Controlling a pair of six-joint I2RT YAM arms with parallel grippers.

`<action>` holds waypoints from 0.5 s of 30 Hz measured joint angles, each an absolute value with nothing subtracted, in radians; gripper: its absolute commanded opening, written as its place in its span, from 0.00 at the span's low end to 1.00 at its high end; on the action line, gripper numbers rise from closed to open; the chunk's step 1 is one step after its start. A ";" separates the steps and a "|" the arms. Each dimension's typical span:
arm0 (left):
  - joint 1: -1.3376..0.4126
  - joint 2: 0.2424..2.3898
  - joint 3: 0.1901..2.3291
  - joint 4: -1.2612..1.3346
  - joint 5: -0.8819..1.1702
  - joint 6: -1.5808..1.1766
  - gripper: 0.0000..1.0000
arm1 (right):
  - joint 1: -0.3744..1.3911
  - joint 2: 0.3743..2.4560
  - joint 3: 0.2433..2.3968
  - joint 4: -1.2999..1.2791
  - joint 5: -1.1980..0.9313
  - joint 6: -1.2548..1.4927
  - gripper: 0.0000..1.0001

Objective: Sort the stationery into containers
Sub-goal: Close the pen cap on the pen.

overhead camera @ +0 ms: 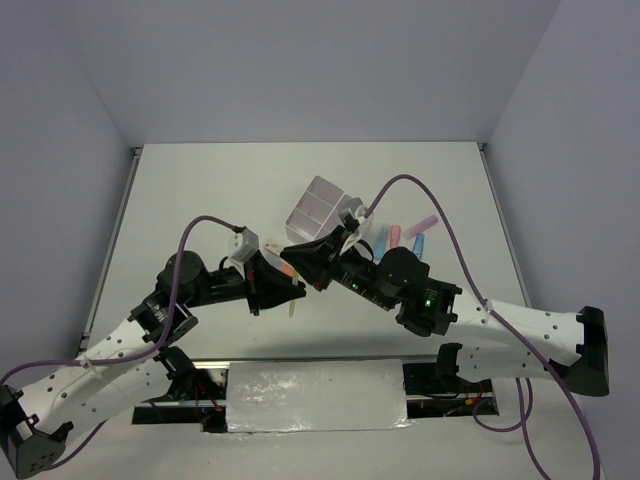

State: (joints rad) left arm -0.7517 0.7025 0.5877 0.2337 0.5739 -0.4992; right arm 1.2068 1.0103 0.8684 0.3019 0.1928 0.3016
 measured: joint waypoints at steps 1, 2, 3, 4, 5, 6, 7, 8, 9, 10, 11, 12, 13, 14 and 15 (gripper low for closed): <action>-0.752 0.702 0.590 0.230 0.574 -0.499 0.00 | 1.207 1.012 0.868 0.300 0.192 0.297 0.05; -0.752 0.702 0.592 0.224 0.572 -0.496 0.00 | 1.206 1.012 0.868 0.300 0.192 0.300 0.00; -0.752 0.702 0.595 0.222 0.572 -0.495 0.00 | 1.206 1.012 0.868 0.302 0.194 0.303 0.00; -0.752 0.702 0.597 0.218 0.572 -0.495 0.00 | 1.206 1.012 0.867 0.304 0.196 0.306 0.00; -0.752 0.701 0.599 0.213 0.571 -0.493 0.00 | 1.206 1.012 0.863 0.310 0.196 0.308 0.00; -0.752 0.699 0.601 0.204 0.570 -0.492 0.00 | 1.206 1.012 0.856 0.319 0.195 0.312 0.00; -0.752 0.696 0.602 0.192 0.567 -0.486 0.00 | 1.206 1.012 0.846 0.331 0.194 0.317 0.00; -0.752 0.693 0.604 0.175 0.564 -0.476 0.00 | 1.206 1.011 0.831 0.351 0.193 0.323 0.00; -0.752 0.691 0.609 0.153 0.562 -0.472 0.00 | 1.206 1.010 0.813 0.370 0.192 0.329 0.00; -0.752 0.690 0.617 0.129 0.559 -0.467 0.00 | 1.206 1.010 0.798 0.389 0.192 0.334 0.00; -0.752 0.691 0.623 0.109 0.559 -0.463 0.00 | 1.206 1.010 0.781 0.412 0.192 0.342 0.00; -0.752 0.693 0.633 0.082 0.558 -0.450 0.00 | 1.206 1.010 0.764 0.436 0.193 0.350 0.00; -0.752 0.699 0.650 0.047 0.558 -0.443 0.00 | 1.206 1.010 0.749 0.458 0.194 0.356 0.00; -0.752 0.708 0.665 0.023 0.558 -0.435 0.00 | 1.205 1.010 0.733 0.483 0.196 0.363 0.00; -0.753 0.720 0.683 -0.002 0.559 -0.421 0.00 | 1.202 1.011 0.713 0.512 0.199 0.372 0.00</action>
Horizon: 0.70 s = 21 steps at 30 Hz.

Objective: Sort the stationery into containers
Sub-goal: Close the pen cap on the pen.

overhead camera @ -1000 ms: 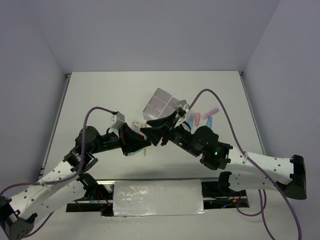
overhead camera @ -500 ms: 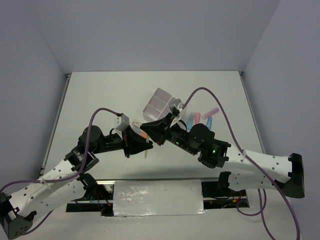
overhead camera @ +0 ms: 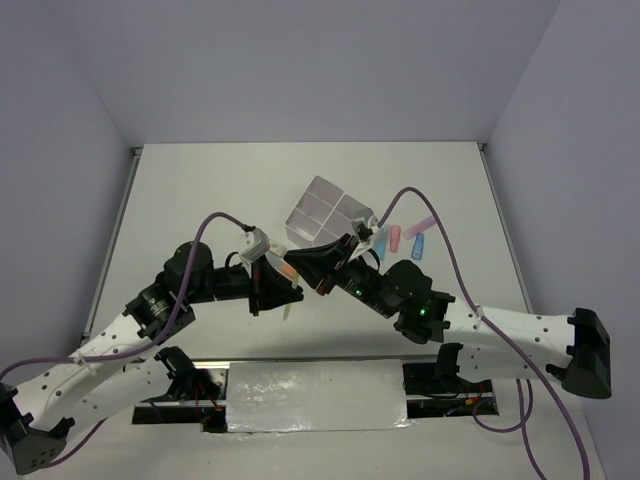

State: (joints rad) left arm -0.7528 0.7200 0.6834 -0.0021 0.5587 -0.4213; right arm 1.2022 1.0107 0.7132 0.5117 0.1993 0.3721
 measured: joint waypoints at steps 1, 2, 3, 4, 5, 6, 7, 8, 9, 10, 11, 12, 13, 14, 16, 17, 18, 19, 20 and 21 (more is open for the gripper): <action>-0.755 0.734 0.703 -0.027 0.559 -0.414 0.00 | 1.200 1.009 0.696 0.537 0.202 0.381 0.00; -0.757 0.746 0.720 -0.046 0.560 -0.404 0.00 | 1.198 1.008 0.680 0.565 0.205 0.386 0.00; -0.757 0.757 0.738 -0.068 0.559 -0.393 0.00 | 1.196 1.009 0.667 0.590 0.207 0.394 0.00; -0.757 0.766 0.753 -0.088 0.558 -0.387 0.00 | 1.195 1.011 0.653 0.617 0.207 0.404 0.00; -0.757 0.775 0.768 -0.112 0.559 -0.375 0.00 | 1.195 1.015 0.641 0.640 0.213 0.408 0.00; -0.757 0.785 0.783 -0.134 0.559 -0.368 0.00 | 1.195 1.019 0.634 0.658 0.220 0.412 0.00; -0.757 0.794 0.798 -0.155 0.558 -0.364 0.00 | 1.195 1.025 0.629 0.676 0.230 0.417 0.00; -0.756 0.802 0.812 -0.176 0.557 -0.360 0.00 | 1.196 1.033 0.627 0.691 0.241 0.421 0.00; -0.754 0.807 0.823 -0.190 0.554 -0.356 0.00 | 1.198 1.041 0.627 0.705 0.251 0.423 0.00; -0.753 0.809 0.831 -0.203 0.551 -0.346 0.00 | 1.200 1.048 0.624 0.722 0.258 0.426 0.00; -0.751 0.809 0.838 -0.216 0.548 -0.342 0.00 | 1.201 1.053 0.618 0.739 0.262 0.430 0.00; -0.751 0.808 0.842 -0.228 0.548 -0.341 0.00 | 1.205 1.054 0.612 0.754 0.265 0.434 0.00; -0.751 0.809 0.845 -0.237 0.548 -0.339 0.00 | 1.207 1.055 0.606 0.763 0.268 0.435 0.00; -0.750 0.809 0.846 -0.242 0.548 -0.337 0.00 | 1.208 1.055 0.602 0.768 0.270 0.439 0.04; -0.750 0.816 0.856 -0.263 0.548 -0.329 0.00 | 1.211 1.053 0.599 0.768 0.273 0.444 0.18; -0.750 0.822 0.861 -0.266 0.551 -0.321 0.00 | 1.211 1.048 0.599 0.764 0.277 0.444 0.23; -0.750 0.826 0.862 -0.265 0.556 -0.318 0.00 | 1.211 1.042 0.599 0.754 0.279 0.443 0.30; -0.751 0.829 0.862 -0.233 0.556 -0.317 0.00 | 1.216 1.033 0.599 0.719 0.266 0.443 0.31; -0.752 0.830 0.866 -0.208 0.554 -0.315 0.00 | 1.229 1.031 0.592 0.691 0.270 0.438 0.31; -0.751 0.822 0.860 -0.203 0.555 -0.319 0.00 | 1.234 1.024 0.593 0.683 0.270 0.437 0.32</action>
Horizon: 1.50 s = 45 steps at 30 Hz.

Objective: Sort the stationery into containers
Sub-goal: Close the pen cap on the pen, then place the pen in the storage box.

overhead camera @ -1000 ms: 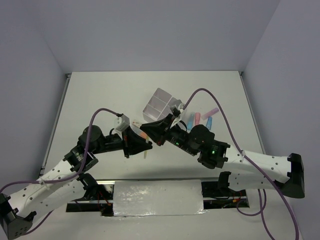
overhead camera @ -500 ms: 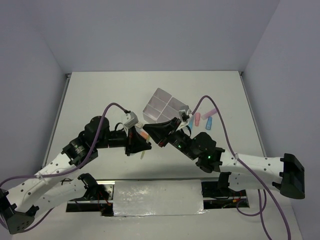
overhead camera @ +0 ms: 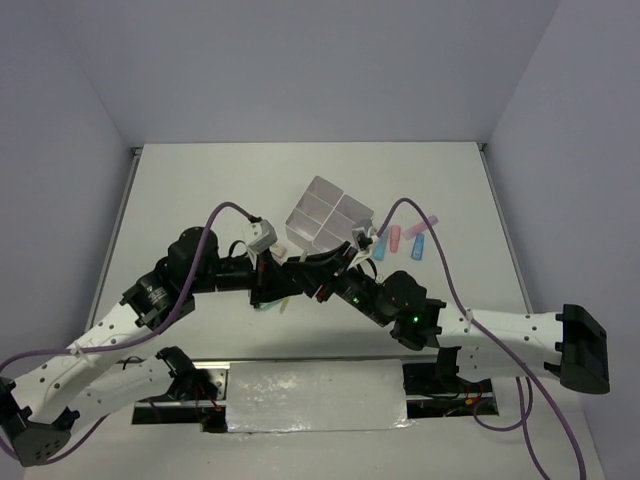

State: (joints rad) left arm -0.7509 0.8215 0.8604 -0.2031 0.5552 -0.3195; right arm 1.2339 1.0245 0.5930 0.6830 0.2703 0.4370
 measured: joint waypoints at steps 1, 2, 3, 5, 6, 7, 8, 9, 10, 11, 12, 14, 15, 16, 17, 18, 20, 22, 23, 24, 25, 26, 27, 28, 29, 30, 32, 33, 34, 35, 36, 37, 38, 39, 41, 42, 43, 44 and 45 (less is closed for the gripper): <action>-0.752 0.817 0.856 -0.200 0.553 -0.318 0.00 | 1.235 1.017 0.596 0.670 0.270 0.437 0.32; -0.752 0.815 0.854 -0.196 0.554 -0.318 0.00 | 1.236 1.011 0.598 0.660 0.270 0.435 0.35; -0.757 0.815 0.852 -0.191 0.554 -0.318 0.00 | 1.239 1.005 0.598 0.649 0.271 0.431 0.32; -0.767 0.816 0.852 -0.179 0.552 -0.317 0.00 | 1.242 0.995 0.601 0.628 0.265 0.429 0.15; -0.772 0.817 0.852 -0.175 0.549 -0.316 0.00 | 1.248 0.992 0.604 0.622 0.263 0.425 0.00; -0.776 0.817 0.852 -0.169 0.547 -0.314 0.01 | 1.250 0.988 0.606 0.616 0.271 0.424 0.00; -0.782 0.817 0.852 -0.163 0.542 -0.313 0.09 | 1.250 0.984 0.608 0.612 0.274 0.424 0.00; -0.785 0.818 0.852 -0.161 0.534 -0.314 0.21 | 1.250 0.983 0.610 0.607 0.278 0.422 0.00; -0.788 0.818 0.852 -0.162 0.519 -0.314 0.64 | 1.251 0.982 0.610 0.604 0.283 0.422 0.00; -0.793 0.818 0.852 -0.163 0.496 -0.314 0.89 | 1.253 0.981 0.610 0.599 0.292 0.424 0.00; -0.796 0.818 0.853 -0.157 0.471 -0.318 0.99 | 1.255 0.979 0.612 0.566 0.313 0.418 0.00; -0.795 0.813 0.861 -0.174 0.390 -0.319 0.99 | 1.251 0.984 0.616 0.492 0.377 0.418 0.00; -0.796 0.816 0.875 -0.184 0.327 -0.324 0.99 | 1.241 0.997 0.623 0.436 0.414 0.413 0.00; -0.795 0.822 0.895 -0.197 0.269 -0.328 0.99 | 1.234 1.015 0.630 0.389 0.444 0.408 0.00; -0.795 0.831 0.927 -0.237 0.199 -0.344 0.99 | 1.220 1.036 0.641 0.340 0.483 0.402 0.00; -0.795 0.841 0.962 -0.278 0.125 -0.352 0.99 | 1.193 1.061 0.657 0.287 0.521 0.397 0.00; -0.795 0.860 1.034 -0.376 -0.030 -0.381 0.99 | 1.112 1.111 0.689 0.220 0.590 0.390 0.00; -0.793 0.863 1.073 -0.472 -0.172 -0.406 0.99 | 1.003 1.146 0.706 0.199 0.645 0.382 0.00; -0.793 0.857 1.076 -0.506 -0.220 -0.416 0.99 | 0.959 1.155 0.707 0.203 0.667 0.373 0.00; -0.793 0.845 1.074 -0.550 -0.265 -0.420 0.99 | 0.912 1.164 0.707 0.212 0.688 0.361 0.00; -0.793 0.831 1.065 -0.580 -0.294 -0.419 0.99 | 0.876 1.174 0.707 0.231 0.704 0.345 0.00; -0.793 0.806 1.045 -0.601 -0.316 -0.417 0.99 | 0.853 1.182 0.707 0.247 0.716 0.332 0.00; -0.793 0.773 1.022 -0.616 -0.330 -0.415 0.99 | 0.833 1.191 0.707 0.263 0.726 0.315 0.00; -0.793 0.737 0.994 -0.623 -0.338 -0.413 0.99 | 0.818 1.201 0.712 0.279 0.732 0.300 0.00; -0.793 0.692 0.958 -0.624 -0.341 -0.412 0.99 | 0.803 1.214 0.720 0.291 0.735 0.285 0.00; -0.793 0.656 0.926 -0.620 -0.340 -0.411 0.99 | 0.789 1.226 0.731 0.303 0.733 0.272 0.00; -0.793 0.598 0.881 -0.634 -0.334 -0.410 0.99 | 0.756 1.246 0.758 0.317 0.723 0.253 0.00; -0.793 0.590 0.876 -0.640 -0.334 -0.410 0.99 | 0.739 1.251 0.771 0.322 0.717 0.247 0.00; -0.793 0.591 0.875 -0.638 -0.334 -0.410 0.99 | 0.722 1.252 0.782 0.326 0.710 0.241 0.00; -0.793 0.596 0.875 -0.635 -0.334 -0.410 0.99 | 0.709 1.252 0.790 0.332 0.704 0.239 0.00; -0.793 0.603 0.875 -0.633 -0.334 -0.409 0.99 | 0.696 1.252 0.801 0.335 0.698 0.235 0.00; -0.793 0.614 0.875 -0.632 -0.334 -0.406 0.99 | 0.685 1.253 0.813 0.340 0.692 0.233 0.00; -0.793 0.627 0.875 -0.632 -0.333 -0.402 0.99 | 0.671 1.256 0.825 0.345 0.686 0.229 0.00; -0.793 0.640 0.875 -0.630 -0.333 -0.400 0.99 | 0.659 1.260 0.837 0.353 0.677 0.224 0.00; -0.793 0.665 0.875 -0.630 -0.333 -0.399 0.99 | 0.637 1.277 0.858 0.374 0.657 0.215 0.00; -0.793 0.675 0.875 -0.630 -0.333 -0.398 0.99 | 0.626 1.293 0.867 0.391 0.644 0.210 0.00; -0.793 0.682 0.875 -0.630 -0.333 -0.398 0.99 | 0.617 1.309 0.873 0.407 0.629 0.205 0.00; -0.793 0.692 0.875 -0.630 -0.333 -0.398 0.99 | 0.608 1.331 0.875 0.424 0.612 0.195 0.00; -0.793 0.699 0.875 -0.630 -0.332 -0.398 0.99 | 0.602 1.353 0.875 0.443 0.601 0.185 0.00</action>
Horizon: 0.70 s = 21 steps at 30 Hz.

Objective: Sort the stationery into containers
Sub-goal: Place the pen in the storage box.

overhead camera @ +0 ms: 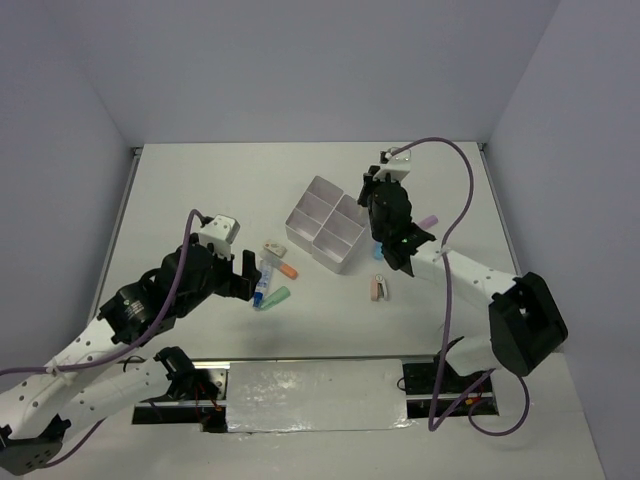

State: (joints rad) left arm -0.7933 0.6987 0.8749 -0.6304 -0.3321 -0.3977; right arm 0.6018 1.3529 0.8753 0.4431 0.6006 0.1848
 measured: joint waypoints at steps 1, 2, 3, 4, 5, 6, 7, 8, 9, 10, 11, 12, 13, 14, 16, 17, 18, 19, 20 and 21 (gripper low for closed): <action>-0.793 0.702 0.875 -0.630 -0.331 -0.397 0.99 | 0.596 1.374 0.875 0.456 0.588 0.173 0.00; -0.793 0.702 0.875 -0.630 -0.331 -0.397 0.99 | 0.593 1.396 0.875 0.467 0.578 0.160 0.01; -0.793 0.702 0.875 -0.629 -0.331 -0.396 0.99 | 0.591 1.415 0.875 0.476 0.569 0.149 0.02; -0.793 0.702 0.875 -0.629 -0.330 -0.396 0.99 | 0.591 1.436 0.875 0.484 0.557 0.135 0.05; -0.793 0.702 0.875 -0.629 -0.329 -0.396 0.99 | 0.591 1.451 0.876 0.487 0.548 0.126 0.07; -0.792 0.702 0.875 -0.629 -0.327 -0.395 0.99 | 0.591 1.465 0.877 0.489 0.539 0.117 0.09; -0.792 0.702 0.875 -0.629 -0.327 -0.395 0.99 | 0.591 1.475 0.878 0.491 0.532 0.112 0.13; -0.787 0.702 0.875 -0.628 -0.324 -0.395 0.99 | 0.591 1.480 0.877 0.491 0.523 0.110 0.23; -0.785 0.702 0.875 -0.628 -0.323 -0.395 0.99 | 0.591 1.482 0.876 0.492 0.513 0.111 0.28; -0.780 0.702 0.875 -0.628 -0.319 -0.395 0.99 | 0.591 1.481 0.875 0.498 0.506 0.112 0.39; -0.775 0.702 0.875 -0.628 -0.317 -0.395 0.99 | 0.591 1.479 0.872 0.514 0.497 0.116 0.42; -0.769 0.702 0.875 -0.628 -0.316 -0.395 0.99 | 0.591 1.475 0.865 0.528 0.488 0.120 0.45; -0.764 0.702 0.875 -0.628 -0.312 -0.395 0.99 | 0.591 1.467 0.853 0.539 0.480 0.123 0.47; -0.759 0.703 0.875 -0.628 -0.310 -0.395 0.99 | 0.591 1.460 0.842 0.542 0.476 0.127 0.48; -0.751 0.712 0.875 -0.628 -0.308 -0.395 0.99 | 0.591 1.439 0.815 0.547 0.469 0.136 0.53; -0.749 0.718 0.875 -0.628 -0.307 -0.395 0.99 | 0.591 1.427 0.801 0.548 0.467 0.140 0.53; -0.748 0.727 0.875 -0.628 -0.307 -0.395 0.99 | 0.591 1.415 0.789 0.550 0.466 0.141 0.53; -0.746 0.736 0.875 -0.628 -0.307 -0.395 0.99 | 0.591 1.402 0.778 0.549 0.466 0.143 0.54; -0.741 0.744 0.875 -0.628 -0.306 -0.397 0.99 | 0.591 1.389 0.773 0.546 0.466 0.145 0.54; -0.735 0.757 0.875 -0.628 -0.302 -0.400 0.99 | 0.591 1.378 0.773 0.545 0.466 0.148 0.54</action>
State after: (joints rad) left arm -0.7353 0.7567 0.8749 -0.6277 -0.3023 -0.4000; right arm 0.5911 1.3785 0.7727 0.5446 0.4660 0.1482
